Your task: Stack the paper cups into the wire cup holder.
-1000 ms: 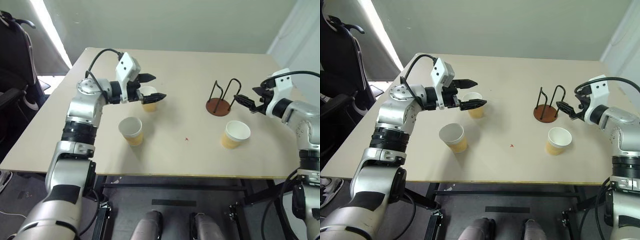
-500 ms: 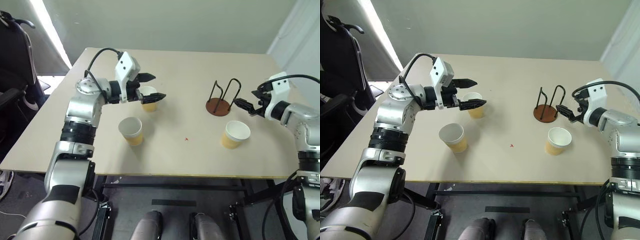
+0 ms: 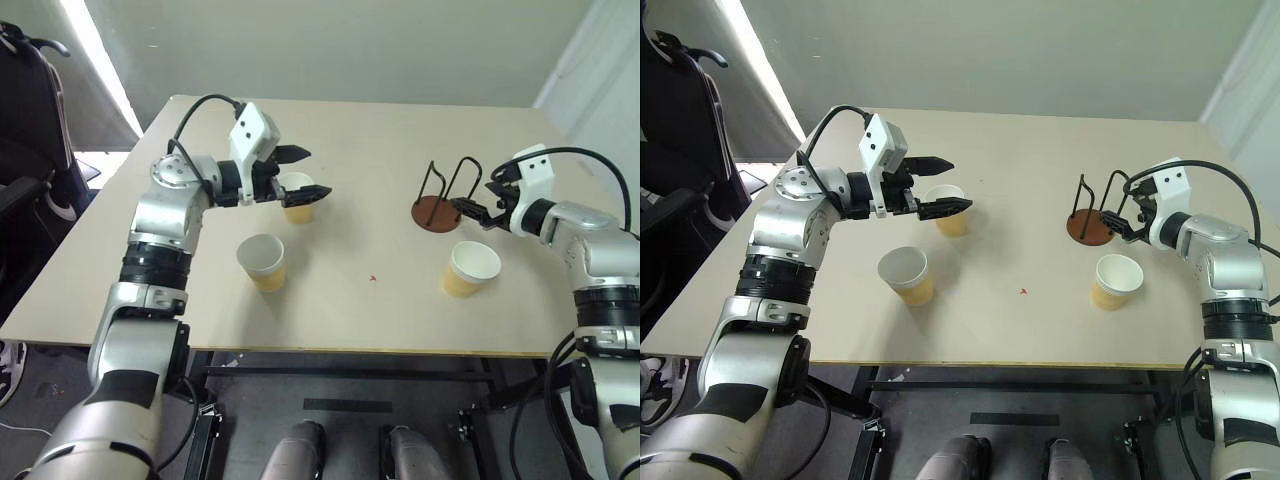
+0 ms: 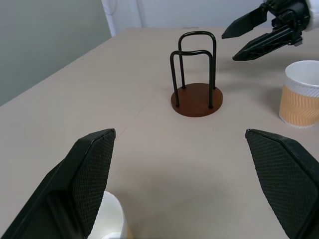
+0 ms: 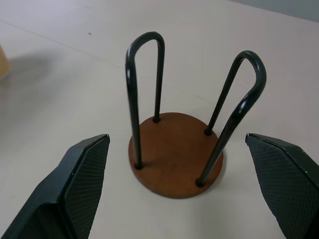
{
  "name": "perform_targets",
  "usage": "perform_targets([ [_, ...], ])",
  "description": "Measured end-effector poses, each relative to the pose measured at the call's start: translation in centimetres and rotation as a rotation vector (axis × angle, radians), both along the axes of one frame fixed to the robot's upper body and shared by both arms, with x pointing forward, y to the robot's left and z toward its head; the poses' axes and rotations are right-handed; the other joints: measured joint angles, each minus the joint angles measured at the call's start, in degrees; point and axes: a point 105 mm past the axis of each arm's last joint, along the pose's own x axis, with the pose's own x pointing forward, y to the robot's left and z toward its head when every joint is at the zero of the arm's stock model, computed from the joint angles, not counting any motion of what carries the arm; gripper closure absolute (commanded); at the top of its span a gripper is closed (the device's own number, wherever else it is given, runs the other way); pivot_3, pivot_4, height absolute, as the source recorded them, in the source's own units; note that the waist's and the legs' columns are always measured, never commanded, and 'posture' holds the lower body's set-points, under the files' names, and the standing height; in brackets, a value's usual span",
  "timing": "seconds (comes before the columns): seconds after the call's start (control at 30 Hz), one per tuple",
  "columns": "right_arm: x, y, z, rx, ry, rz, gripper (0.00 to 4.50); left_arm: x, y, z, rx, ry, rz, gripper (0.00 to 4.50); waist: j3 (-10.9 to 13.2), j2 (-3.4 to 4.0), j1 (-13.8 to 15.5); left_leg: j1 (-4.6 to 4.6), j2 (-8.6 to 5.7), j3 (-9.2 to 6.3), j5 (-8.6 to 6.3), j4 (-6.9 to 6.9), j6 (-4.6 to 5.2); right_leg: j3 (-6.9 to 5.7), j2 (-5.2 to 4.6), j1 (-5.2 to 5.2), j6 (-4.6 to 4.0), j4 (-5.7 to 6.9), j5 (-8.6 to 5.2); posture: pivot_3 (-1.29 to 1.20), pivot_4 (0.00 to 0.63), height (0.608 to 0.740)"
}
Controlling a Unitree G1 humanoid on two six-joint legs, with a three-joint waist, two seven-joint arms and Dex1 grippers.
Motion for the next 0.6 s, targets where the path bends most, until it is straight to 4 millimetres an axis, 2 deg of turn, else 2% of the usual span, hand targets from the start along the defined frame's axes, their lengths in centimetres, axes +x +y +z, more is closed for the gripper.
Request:
perform_targets([
  [0.4, 2.0, 0.3, -0.5, -0.035, -0.009, -0.027, 0.07, 0.0, 0.2, 0.0, 0.005, 0.0, 0.006, 0.0, 0.0, 0.0, -0.05, -0.01, 0.0, 0.0, -0.03, -0.02, -0.04, 0.0, 0.0, -0.06, -0.02, 0.04, -0.01, 0.0, 0.15, 0.74],
  [0.43, 2.1, 0.4, -0.6, -0.034, -0.009, -0.032, 0.43, 0.0, 0.3, 0.0, 0.006, 0.0, 0.008, 0.0, 0.0, 0.0, -0.04, -0.01, 0.01, 0.0, -0.03, -0.02, -0.04, 0.0, 0.0, -0.06, -0.02, 0.04, -0.01, 0.0, 0.15, 0.74],
  [0.47, 2.2, 0.4, -0.8, -0.034, -0.007, -0.037, 0.6, 0.0, 0.3, -0.1, 0.006, 0.0, 0.01, 0.0, 0.0, 0.0, -0.03, -0.01, 0.01, 0.0, -0.04, -0.02, -0.04, 0.0, 0.0, -0.06, -0.02, 0.04, -0.01, 0.0, 0.15, 0.74],
  [0.6, 2.4, 0.5, -1.3, -0.037, 0.003, -0.05, 1.95, 0.0, 0.4, -0.1, 0.007, 0.001, 0.014, 0.0, 0.0, 0.0, -0.01, -0.01, 0.0, 0.0, -0.04, -0.02, -0.04, 0.0, 0.0, -0.07, -0.02, 0.04, -0.01, 0.0, 0.15, 0.74],
])
